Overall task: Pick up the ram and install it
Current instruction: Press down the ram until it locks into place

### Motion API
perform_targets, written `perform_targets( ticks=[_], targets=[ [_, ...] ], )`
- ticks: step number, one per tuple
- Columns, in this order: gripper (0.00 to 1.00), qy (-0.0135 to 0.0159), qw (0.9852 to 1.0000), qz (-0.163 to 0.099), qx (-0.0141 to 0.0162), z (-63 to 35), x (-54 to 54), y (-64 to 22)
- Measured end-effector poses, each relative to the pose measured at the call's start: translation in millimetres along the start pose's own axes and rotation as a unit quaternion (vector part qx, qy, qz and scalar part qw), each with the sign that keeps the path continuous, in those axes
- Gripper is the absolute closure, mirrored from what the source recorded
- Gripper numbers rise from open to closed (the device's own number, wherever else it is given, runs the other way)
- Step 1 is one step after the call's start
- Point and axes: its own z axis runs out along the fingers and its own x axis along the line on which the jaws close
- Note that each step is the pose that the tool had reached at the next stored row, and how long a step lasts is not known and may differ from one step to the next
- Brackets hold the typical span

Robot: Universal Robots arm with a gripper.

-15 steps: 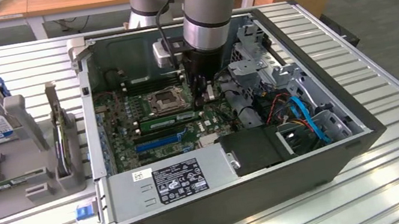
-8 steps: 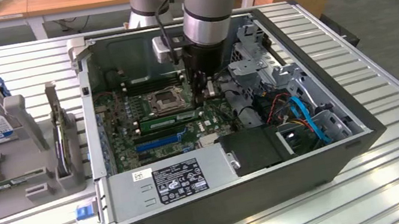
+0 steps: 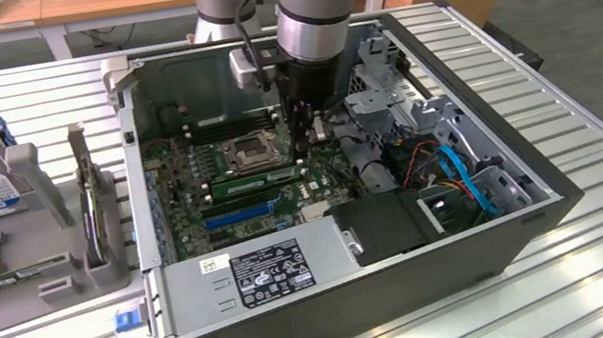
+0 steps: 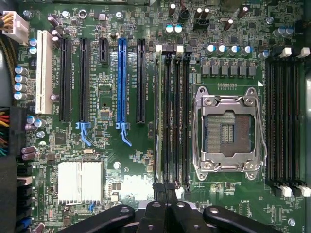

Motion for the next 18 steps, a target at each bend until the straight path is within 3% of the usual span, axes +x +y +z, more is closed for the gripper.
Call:
perform_targets(
  ticks=[5,18],
  targets=[
    [0.90,0.0001,1.0000,0.000,0.0000,0.1,0.1,4.8],
    [0.90,0.0001,1.0000,0.000,0.0002,1.6,0.9,49.9]
  ],
)
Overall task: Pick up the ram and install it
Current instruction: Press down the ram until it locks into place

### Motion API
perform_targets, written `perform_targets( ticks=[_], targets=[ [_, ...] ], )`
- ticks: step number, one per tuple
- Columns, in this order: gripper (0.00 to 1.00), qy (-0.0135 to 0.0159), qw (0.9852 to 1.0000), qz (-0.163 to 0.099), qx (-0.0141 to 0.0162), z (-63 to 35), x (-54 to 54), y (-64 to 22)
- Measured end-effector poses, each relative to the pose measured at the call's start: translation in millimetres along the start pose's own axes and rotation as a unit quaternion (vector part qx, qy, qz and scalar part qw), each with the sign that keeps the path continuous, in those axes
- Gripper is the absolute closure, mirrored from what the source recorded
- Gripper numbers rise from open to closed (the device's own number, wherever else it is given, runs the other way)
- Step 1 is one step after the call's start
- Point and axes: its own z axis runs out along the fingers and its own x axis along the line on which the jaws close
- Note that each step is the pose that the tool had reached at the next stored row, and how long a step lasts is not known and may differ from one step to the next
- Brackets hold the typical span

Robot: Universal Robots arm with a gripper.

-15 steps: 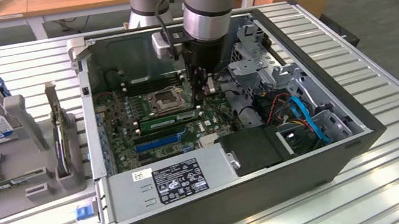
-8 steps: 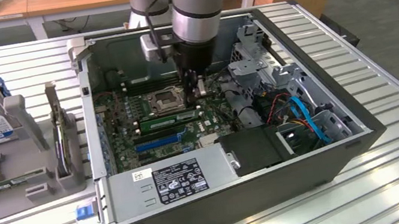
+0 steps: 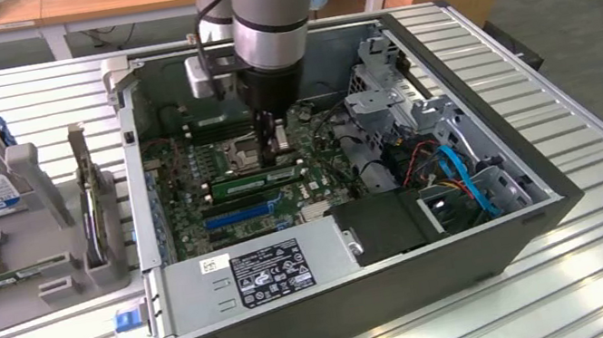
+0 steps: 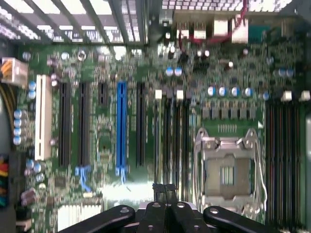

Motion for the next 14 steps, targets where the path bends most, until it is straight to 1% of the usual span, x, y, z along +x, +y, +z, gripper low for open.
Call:
perform_targets(
  ticks=[4,9,12,14],
  targets=[
    [0.90,0.0000,1.0000,0.000,0.0000,0.4,0.2,12.2],
    [0.90,0.0000,1.0000,0.000,0.0000,0.9,0.4,24.9],
    [0.90,-0.0001,1.0000,0.000,0.0000,1.0,0.4,29.5],
    [0.90,0.0000,1.0000,0.000,0.0000,1.0,0.4,30.2]
  ],
)
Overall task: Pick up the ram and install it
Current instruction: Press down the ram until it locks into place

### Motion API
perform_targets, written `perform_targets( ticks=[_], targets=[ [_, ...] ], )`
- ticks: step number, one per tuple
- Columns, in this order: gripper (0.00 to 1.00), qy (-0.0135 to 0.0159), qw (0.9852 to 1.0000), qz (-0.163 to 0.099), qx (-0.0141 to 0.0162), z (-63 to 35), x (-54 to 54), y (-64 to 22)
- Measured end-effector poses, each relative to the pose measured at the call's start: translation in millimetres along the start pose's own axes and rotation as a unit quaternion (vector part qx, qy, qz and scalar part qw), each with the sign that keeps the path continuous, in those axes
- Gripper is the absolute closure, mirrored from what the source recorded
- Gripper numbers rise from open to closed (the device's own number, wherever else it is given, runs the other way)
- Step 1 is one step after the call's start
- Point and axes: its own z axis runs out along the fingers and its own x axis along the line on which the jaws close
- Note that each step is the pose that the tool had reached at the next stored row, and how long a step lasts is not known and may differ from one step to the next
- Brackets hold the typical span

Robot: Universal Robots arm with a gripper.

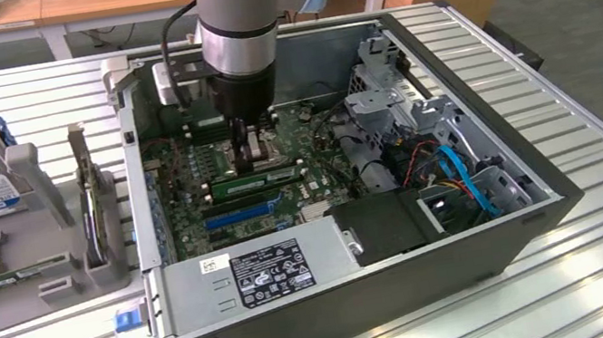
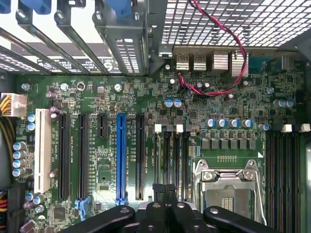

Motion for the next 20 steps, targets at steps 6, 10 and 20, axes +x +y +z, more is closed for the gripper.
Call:
perform_targets(
  ticks=[6,10,20],
  targets=[
    [0.90,0.0000,1.0000,0.000,0.0000,0.0,0.7,1.4],
    [0.90,0.0000,1.0000,0.000,0.0000,0.0,0.7,1.5],
    [0.90,0.0000,1.0000,0.000,0.0001,0.2,2.9,3.3]
  ],
)
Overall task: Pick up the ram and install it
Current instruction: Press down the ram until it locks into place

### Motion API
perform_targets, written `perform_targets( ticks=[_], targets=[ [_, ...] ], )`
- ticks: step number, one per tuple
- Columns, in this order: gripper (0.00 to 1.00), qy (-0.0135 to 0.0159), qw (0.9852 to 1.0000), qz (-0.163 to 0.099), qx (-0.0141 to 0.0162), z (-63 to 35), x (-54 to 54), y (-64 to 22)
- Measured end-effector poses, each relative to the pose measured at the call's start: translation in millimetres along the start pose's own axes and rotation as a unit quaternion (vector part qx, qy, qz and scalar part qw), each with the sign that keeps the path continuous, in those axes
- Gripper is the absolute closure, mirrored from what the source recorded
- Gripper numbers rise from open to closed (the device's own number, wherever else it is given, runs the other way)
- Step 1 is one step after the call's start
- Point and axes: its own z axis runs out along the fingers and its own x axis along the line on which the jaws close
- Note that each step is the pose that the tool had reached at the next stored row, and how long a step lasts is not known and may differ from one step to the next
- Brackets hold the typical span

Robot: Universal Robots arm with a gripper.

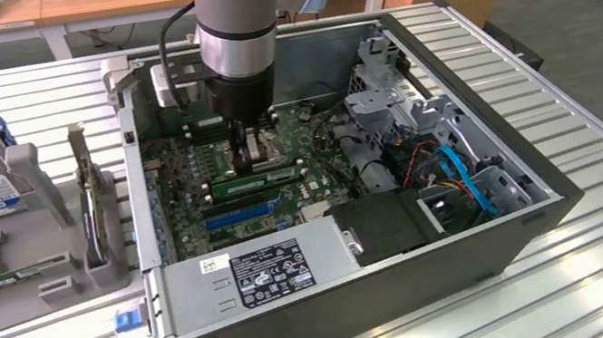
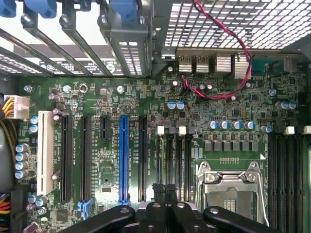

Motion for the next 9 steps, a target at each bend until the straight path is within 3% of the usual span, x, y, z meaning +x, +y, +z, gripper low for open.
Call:
perform_targets(
  ticks=[9],
  targets=[
    [0.90,0.0000,1.0000,0.000,0.0000,3.3,0.1,1.6]
  ],
)
